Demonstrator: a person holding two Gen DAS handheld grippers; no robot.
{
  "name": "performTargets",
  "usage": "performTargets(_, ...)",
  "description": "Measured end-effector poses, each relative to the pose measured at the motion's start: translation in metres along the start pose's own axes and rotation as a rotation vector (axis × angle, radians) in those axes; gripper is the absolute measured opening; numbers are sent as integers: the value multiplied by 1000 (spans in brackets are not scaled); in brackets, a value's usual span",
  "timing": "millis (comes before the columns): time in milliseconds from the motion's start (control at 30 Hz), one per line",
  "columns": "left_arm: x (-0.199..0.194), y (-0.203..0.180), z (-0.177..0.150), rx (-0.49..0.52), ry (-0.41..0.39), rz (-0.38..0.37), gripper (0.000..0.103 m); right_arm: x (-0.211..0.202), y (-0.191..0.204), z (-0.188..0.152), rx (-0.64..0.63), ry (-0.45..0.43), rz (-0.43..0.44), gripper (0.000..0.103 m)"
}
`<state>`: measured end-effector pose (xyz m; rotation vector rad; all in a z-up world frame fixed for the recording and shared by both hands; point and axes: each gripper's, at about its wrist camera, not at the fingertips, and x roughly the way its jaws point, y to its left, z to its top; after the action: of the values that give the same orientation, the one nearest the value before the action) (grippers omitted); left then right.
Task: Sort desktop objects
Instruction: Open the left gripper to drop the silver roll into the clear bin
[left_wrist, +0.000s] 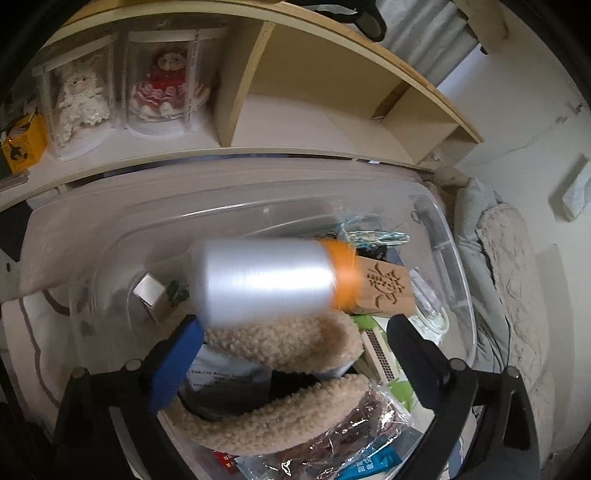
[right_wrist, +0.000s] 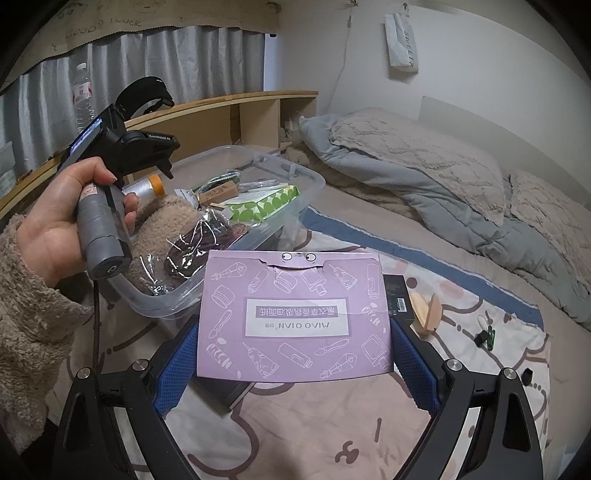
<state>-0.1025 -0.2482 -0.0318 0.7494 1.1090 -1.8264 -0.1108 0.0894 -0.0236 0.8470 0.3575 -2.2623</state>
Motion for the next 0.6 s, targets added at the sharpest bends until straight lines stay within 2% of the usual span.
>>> performTargets(167,-11,-7,1,43,7,-35,101,2,-2,1,7,-2,-5,96)
performTargets(333,-39,-22,1,164,-72,-92,101,7,1,6,6,-9,-5,96)
performTargets(600,-68,-37,26,385,-127,-212,101,10,18,22,-43,-38,13,96)
